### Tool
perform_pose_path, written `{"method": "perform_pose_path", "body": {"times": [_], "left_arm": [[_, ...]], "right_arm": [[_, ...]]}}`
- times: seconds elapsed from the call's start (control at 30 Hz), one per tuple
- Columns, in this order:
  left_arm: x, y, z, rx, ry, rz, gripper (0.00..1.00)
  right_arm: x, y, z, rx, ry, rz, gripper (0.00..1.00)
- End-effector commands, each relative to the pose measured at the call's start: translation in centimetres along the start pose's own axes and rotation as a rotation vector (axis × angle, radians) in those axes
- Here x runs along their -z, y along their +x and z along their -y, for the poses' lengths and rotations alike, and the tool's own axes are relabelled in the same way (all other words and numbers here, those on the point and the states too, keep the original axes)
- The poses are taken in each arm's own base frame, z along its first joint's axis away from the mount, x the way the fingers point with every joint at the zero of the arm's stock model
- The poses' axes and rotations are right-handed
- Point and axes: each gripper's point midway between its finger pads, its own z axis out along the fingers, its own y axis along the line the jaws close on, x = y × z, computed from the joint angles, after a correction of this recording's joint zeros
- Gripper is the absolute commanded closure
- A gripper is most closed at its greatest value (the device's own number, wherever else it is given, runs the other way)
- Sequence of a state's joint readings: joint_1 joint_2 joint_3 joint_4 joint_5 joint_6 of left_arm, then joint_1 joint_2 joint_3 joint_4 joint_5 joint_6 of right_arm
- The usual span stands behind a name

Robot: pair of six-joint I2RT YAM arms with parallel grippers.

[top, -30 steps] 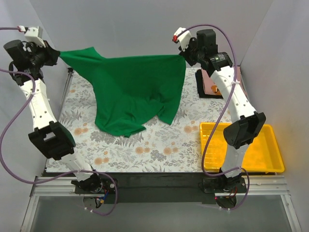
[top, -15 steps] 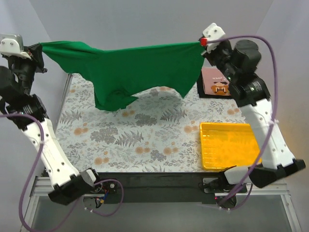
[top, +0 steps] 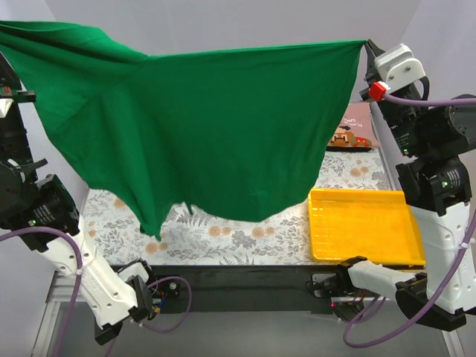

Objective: Fold and stack the t-shirts
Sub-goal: Flatten the tshirt out

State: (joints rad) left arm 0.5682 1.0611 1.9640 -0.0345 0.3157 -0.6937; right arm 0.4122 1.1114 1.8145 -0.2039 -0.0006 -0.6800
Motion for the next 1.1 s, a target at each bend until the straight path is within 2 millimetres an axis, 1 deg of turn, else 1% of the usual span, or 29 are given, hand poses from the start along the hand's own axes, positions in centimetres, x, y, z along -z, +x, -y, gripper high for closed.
{"method": "perform_pose_path", "body": {"times": [0.0,0.07,0.1,0.13,0.17,0.2,0.23,0.27,0.3,0.33,0.37,0.4,0.43,0.47,0.5,0.53,0.57,0.6,0.63,0.67,0.73,0.77,0.83,0.87,0.9,0.97,1.0,1.03,1.07], "left_arm": [[-1.9,5.2,-2.5,-0.030,-0.074,-0.098,1.00],[-2.2,7.3,-2.3,-0.039,-0.042,-0.138,1.00],[-2.1,9.6,-2.2,-0.035,-0.030,-0.181,1.00],[-1.9,10.8,-2.0,-0.032,-0.013,-0.205,1.00],[-1.6,12.5,-1.4,-0.025,0.022,-0.237,1.00],[-1.3,14.0,-1.0,-0.017,0.046,-0.265,1.00],[-0.3,18.0,-0.4,0.016,0.074,-0.343,1.00],[1.1,21.4,0.7,0.051,0.127,-0.402,1.00],[1.1,21.4,1.3,0.053,0.166,-0.399,1.00],[3.0,25.5,2.1,0.094,0.192,-0.477,1.00],[3.9,27.1,2.8,0.119,0.215,-0.506,1.00],[5.2,29.1,3.7,0.148,0.250,-0.545,1.00],[6.3,31.2,4.9,0.164,0.305,-0.581,1.00],[8.6,34.7,5.9,0.198,0.314,-0.661,1.00],[9.6,36.7,6.5,0.198,0.323,-0.699,1.00],[10.6,39.3,7.6,0.177,0.339,-0.748,1.00],[12.8,42.3,8.6,0.185,0.351,-0.816,1.00],[13.3,43.6,9.4,0.175,0.368,-0.826,1.00],[14.2,46.1,10.6,0.148,0.390,-0.858,1.00],[15.6,47.8,11.7,0.151,0.404,-0.893,1.00],[16.3,50.0,14.1,0.151,0.446,-0.921,1.00],[17.4,52.7,14.8,0.149,0.440,-0.980,1.00],[17.0,54.9,16.3,0.153,0.449,-1.003,1.00],[18.2,58.1,16.6,0.148,0.431,-1.070,1.00],[16.7,58.8,17.0,0.145,0.430,-1.055,1.00],[16.4,61.2,17.6,0.145,0.427,-1.076,1.00],[17.7,64.0,18.4,0.160,0.421,-1.127,1.00],[15.6,64.7,18.4,0.159,0.413,-1.101,1.00],[15.3,65.8,18.6,0.164,0.406,-1.108,1.00]], "right_arm": [[-1.6,-0.5,1.7,0.056,0.066,0.022,0.99],[-2.5,0.6,0.8,0.081,0.049,0.010,0.99],[-3.2,1.7,0.0,0.089,0.029,-0.008,0.99],[-3.5,2.4,-0.7,0.094,0.010,-0.016,0.99],[-4.3,4.4,-2.4,0.098,-0.027,-0.050,0.99],[-4.6,5.6,-3.2,0.102,-0.046,-0.071,0.99],[-5.0,6.4,-4.7,0.103,-0.090,-0.068,0.99],[-5.3,9.2,-7.2,0.103,-0.144,-0.106,0.99],[-5.4,10.6,-8.3,0.103,-0.164,-0.127,0.99],[-5.5,12.2,-9.9,0.104,-0.201,-0.144,0.99],[-5.7,13.8,-11.4,0.101,-0.228,-0.162,0.99],[-5.5,16.5,-13.5,0.110,-0.266,-0.198,0.99],[-5.4,17.8,-14.7,0.114,-0.287,-0.213,0.99],[-5.9,19.8,-16.1,0.119,-0.304,-0.230,0.99],[-5.5,22.3,-18.0,0.136,-0.343,-0.270,0.99],[-5.6,23.8,-19.1,0.147,-0.365,-0.291,0.99],[-5.9,26.5,-21.1,0.152,-0.394,-0.325,0.99],[-6.0,28.1,-22.2,0.158,-0.412,-0.348,0.99],[-6.0,29.7,-23.3,0.183,-0.433,-0.369,0.99],[-6.3,32.5,-25.1,0.192,-0.459,-0.405,0.99],[-7.2,34.7,-26.1,0.237,-0.468,-0.435,0.99],[-7.2,37.5,-28.2,0.240,-0.509,-0.471,0.99],[-8.4,39.2,-28.0,0.279,-0.476,-0.507,0.99],[-8.3,41.4,-29.5,0.288,-0.502,-0.540,0.99],[-8.6,42.4,-29.7,0.297,-0.499,-0.555,0.99],[-9.5,44.8,-30.5,0.317,-0.489,-0.589,0.99],[-9.7,45.6,-30.4,0.324,-0.478,-0.602,0.99],[-10.2,46.2,-30.3,0.331,-0.461,-0.613,0.99],[-10.8,47.4,-30.7,0.336,-0.454,-0.624,0.99]]}}
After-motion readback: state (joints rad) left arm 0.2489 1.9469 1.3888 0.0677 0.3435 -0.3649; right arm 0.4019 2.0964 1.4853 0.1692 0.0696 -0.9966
